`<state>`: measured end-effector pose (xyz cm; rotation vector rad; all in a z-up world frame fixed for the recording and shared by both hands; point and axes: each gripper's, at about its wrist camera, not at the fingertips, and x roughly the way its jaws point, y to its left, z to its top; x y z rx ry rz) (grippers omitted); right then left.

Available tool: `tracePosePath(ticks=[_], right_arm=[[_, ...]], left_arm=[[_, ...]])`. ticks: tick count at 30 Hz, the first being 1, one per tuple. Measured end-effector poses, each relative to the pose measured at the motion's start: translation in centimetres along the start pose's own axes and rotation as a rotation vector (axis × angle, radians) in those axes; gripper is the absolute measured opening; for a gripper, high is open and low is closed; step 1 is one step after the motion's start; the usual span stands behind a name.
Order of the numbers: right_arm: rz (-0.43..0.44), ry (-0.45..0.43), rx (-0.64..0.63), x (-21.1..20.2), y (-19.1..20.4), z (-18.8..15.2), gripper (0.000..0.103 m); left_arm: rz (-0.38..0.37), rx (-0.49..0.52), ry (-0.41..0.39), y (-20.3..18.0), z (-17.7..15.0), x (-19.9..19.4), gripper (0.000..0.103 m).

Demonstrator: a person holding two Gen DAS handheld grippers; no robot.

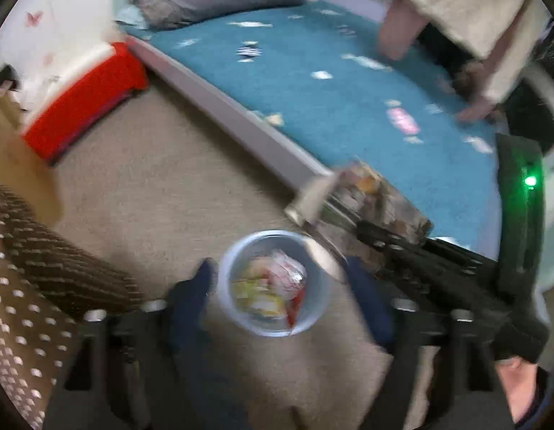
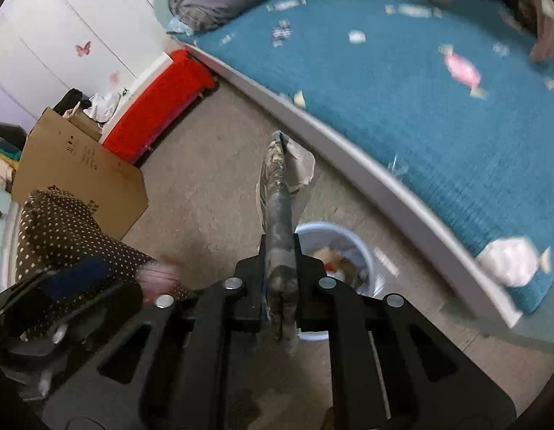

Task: Collect trash

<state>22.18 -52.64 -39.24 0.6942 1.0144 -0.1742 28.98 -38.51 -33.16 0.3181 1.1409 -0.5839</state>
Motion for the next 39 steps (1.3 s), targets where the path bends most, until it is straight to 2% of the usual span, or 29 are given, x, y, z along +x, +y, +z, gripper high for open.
tracePosePath(ticks=[1,2,4,5,7,10,16,22,29,31,39], right_arm=[[0.007,-0.001,0.026,0.4,-0.5,-0.1,0.074],[0.041,0.002,0.055,0.8,-1.1,-0.2,0.080],[0.072,0.016,0.099,1.2,-1.7,-0.5,0.080],[0.059,0.009,0.109,1.1,-1.8,-0.7,0.088],[0.050,-0.013,0.112,0.4,-1.7,-0.9,0.097],[0.008,-0.036,0.100,-1.3,-0.9,-1.0,0.097],[-0.017,-0.108,0.057,-6.6,1.7,-1.0,0.097],[-0.034,-0.201,-0.025,-13.5,6.8,-2.3,0.097],[-0.030,-0.338,-0.182,-22.9,14.6,-5.5,0.097],[-0.024,-0.371,-0.218,-24.9,16.6,-6.5,0.097],[-0.005,-0.489,-0.382,-31.3,23.7,-10.9,0.097]], left_arm=[[0.002,0.000,-0.010,0.4,0.1,0.0,0.089],[0.005,-0.004,-0.009,0.6,0.2,-0.1,0.089],[0.018,-0.007,-0.005,0.8,0.3,-0.2,0.091],[0.018,-0.001,-0.011,0.8,0.3,-0.5,0.091],[0.028,0.002,-0.027,0.9,0.3,-1.1,0.092],[0.026,-0.007,-0.053,0.7,0.2,-2.2,0.092],[0.031,-0.015,-0.142,0.9,-1.0,-7.0,0.094],[0.114,-0.015,-0.263,2.0,-3.2,-14.2,0.096],[0.199,-0.083,-0.445,5.0,-8.0,-24.5,0.097],[0.239,-0.106,-0.489,6.0,-9.6,-27.2,0.097],[0.304,-0.212,-0.629,9.5,-15.3,-35.6,0.097]])
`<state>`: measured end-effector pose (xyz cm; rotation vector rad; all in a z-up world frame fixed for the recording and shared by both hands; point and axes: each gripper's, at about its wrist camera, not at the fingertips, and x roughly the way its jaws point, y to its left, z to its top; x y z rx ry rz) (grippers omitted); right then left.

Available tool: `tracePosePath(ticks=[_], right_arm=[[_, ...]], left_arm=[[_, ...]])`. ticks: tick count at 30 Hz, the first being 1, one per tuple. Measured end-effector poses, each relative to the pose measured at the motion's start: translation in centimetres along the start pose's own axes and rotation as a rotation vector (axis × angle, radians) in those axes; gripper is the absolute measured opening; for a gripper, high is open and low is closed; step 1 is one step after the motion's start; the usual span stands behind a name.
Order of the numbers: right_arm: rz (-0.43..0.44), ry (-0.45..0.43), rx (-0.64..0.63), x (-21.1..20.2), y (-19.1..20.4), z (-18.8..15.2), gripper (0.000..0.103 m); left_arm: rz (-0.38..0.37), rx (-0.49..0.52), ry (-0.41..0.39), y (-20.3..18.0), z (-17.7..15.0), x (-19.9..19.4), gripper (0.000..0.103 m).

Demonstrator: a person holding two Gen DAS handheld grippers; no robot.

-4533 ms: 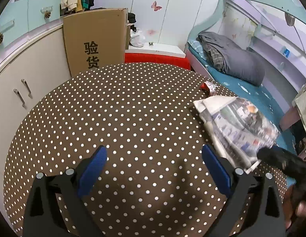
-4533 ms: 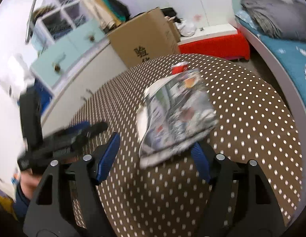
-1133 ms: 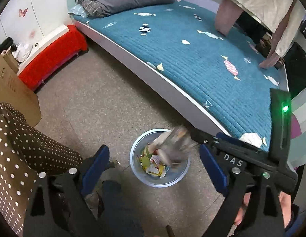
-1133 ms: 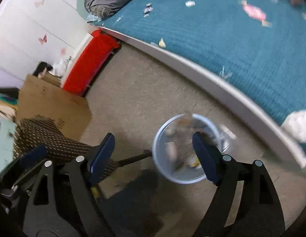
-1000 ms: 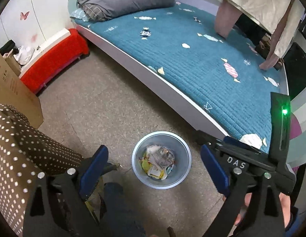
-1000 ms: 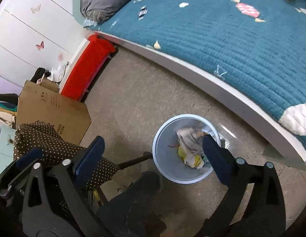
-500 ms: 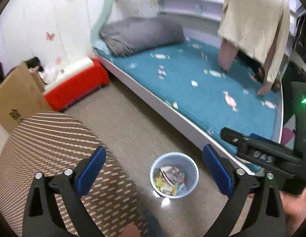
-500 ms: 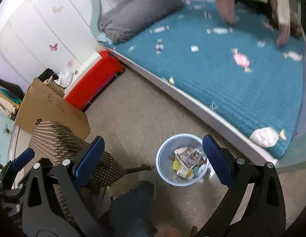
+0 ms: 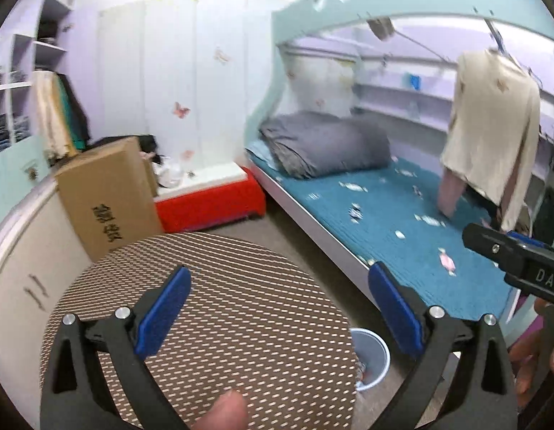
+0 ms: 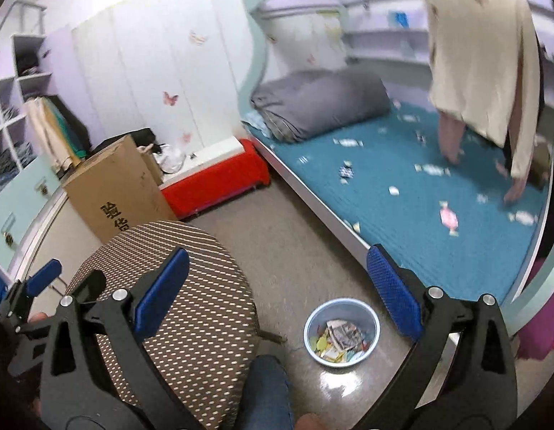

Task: Collect trash

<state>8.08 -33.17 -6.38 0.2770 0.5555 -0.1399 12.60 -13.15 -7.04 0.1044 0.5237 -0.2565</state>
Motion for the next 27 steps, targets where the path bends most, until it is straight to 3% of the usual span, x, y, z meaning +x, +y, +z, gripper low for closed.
tracePosePath(ticks=[5,12,17,27], right_arm=[[0.039,-0.071,-0.045,-3.4,3.6,0.7,0.097],[0.062,-0.160,-0.104,-6.7,7.5,1.0,0.097],[0.077,-0.191,-0.138,-7.7,9.8,0.9,0.097],[0.081,-0.219,-0.151,-8.3,10.8,0.9,0.097]], left_arm=[[0.060,-0.047,-0.060,3.2,0.2,-4.7,0.097],[0.195,-0.080,-0.257,5.8,0.3,-10.6,0.098],[0.236,-0.102,-0.250,6.9,0.7,-12.1,0.098],[0.213,-0.149,-0.252,8.3,0.6,-13.5,0.098]])
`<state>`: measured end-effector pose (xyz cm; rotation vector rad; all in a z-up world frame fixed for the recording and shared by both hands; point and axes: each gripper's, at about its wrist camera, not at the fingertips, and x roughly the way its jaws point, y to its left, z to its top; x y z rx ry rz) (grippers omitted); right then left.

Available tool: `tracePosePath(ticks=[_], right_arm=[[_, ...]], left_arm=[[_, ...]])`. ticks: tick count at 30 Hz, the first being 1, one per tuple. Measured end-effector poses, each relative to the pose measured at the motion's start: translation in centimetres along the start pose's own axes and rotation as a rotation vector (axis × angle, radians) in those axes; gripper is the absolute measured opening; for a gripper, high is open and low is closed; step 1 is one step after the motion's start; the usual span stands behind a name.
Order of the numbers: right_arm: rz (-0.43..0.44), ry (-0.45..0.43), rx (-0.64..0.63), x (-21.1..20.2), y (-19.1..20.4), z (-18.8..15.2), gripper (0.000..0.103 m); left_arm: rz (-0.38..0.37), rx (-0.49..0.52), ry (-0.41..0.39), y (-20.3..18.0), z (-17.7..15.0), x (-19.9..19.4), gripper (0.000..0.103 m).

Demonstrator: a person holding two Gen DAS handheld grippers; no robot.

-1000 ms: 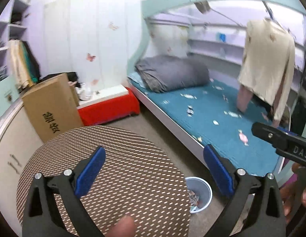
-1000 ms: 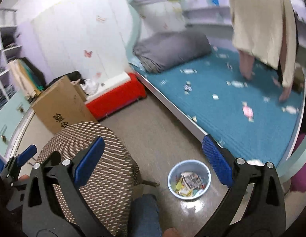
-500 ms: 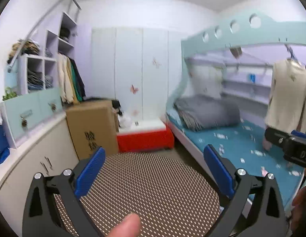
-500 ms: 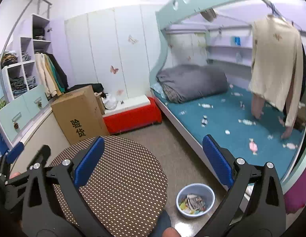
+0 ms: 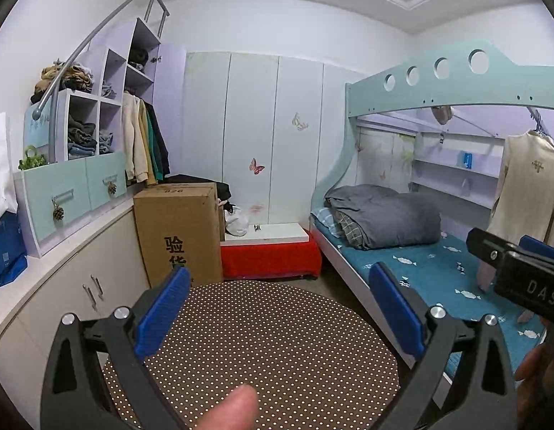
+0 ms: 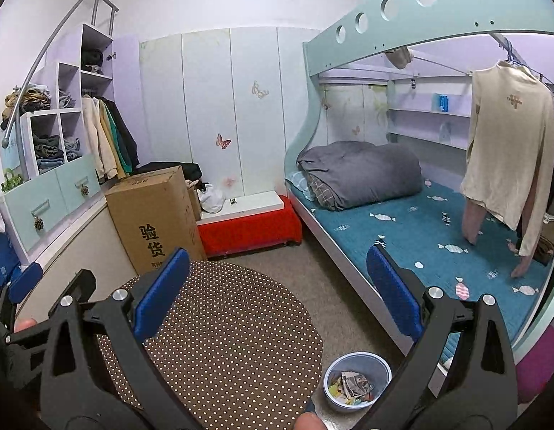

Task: Collect trash

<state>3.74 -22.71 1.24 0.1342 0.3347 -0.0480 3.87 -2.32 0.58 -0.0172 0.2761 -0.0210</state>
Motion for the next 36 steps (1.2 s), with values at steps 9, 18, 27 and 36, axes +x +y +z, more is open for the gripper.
tracePosePath(ticks=[9,18,27,36], right_arm=[[0.008,-0.004,-0.008,-0.1,0.5,0.1,0.097],[0.017,-0.009,-0.017,-0.2,0.9,0.3,0.097],[0.023,-0.008,-0.022,-0.1,1.1,0.3,0.097],[0.021,-0.014,-0.020,-0.1,1.5,0.3,0.097]], left_arm=[[-0.006,-0.011,0.000,0.7,0.1,0.1,0.098],[-0.011,-0.025,-0.009,1.3,0.1,-0.3,0.098],[-0.016,-0.040,-0.004,1.3,0.1,-0.4,0.098],[-0.015,-0.054,-0.002,1.4,0.2,-0.4,0.098]])
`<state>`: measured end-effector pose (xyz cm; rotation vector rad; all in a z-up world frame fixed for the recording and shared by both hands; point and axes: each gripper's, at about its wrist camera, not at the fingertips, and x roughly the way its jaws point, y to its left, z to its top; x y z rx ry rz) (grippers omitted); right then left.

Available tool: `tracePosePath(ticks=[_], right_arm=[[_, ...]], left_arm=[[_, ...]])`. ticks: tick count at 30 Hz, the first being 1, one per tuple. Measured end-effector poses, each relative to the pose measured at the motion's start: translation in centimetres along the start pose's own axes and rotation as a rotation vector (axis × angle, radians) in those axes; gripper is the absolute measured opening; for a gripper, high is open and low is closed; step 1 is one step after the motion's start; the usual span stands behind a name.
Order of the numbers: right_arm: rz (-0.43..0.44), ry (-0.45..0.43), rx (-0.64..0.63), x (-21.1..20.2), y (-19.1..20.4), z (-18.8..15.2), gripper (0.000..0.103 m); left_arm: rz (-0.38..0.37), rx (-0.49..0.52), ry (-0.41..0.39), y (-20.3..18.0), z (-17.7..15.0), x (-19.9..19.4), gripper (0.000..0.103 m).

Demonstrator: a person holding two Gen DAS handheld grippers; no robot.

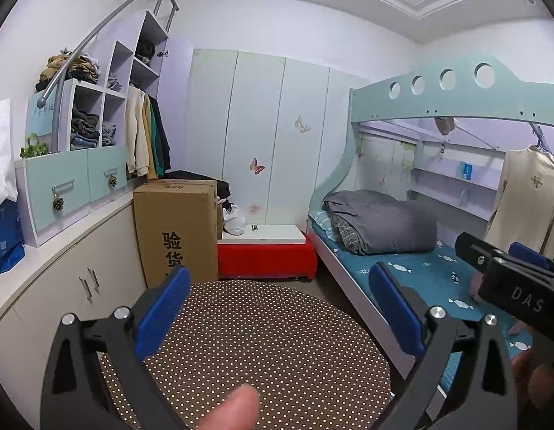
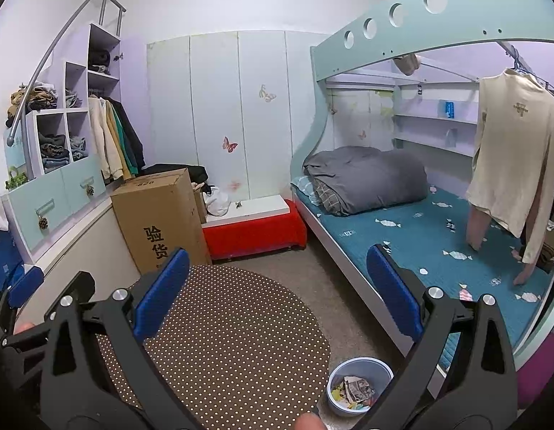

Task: Collect trash

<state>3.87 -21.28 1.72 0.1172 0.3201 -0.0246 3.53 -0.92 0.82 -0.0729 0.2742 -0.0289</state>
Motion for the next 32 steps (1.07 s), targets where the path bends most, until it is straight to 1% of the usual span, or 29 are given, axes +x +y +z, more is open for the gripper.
tracePosePath(ticks=[20,25,32], right_arm=[[-0.003,-0.002,0.015,-0.3,-0.2,0.1,0.097],[-0.004,-0.001,0.019,-0.3,-0.2,0.0,0.097],[-0.003,-0.001,0.019,-0.3,-0.2,0.0,0.097]], left_arm=[[-0.012,0.012,-0.024,-0.9,0.2,-0.4,0.098],[0.001,0.017,-0.032,-1.0,0.2,-0.4,0.098],[0.013,0.007,-0.020,-0.9,0.2,-0.2,0.098]])
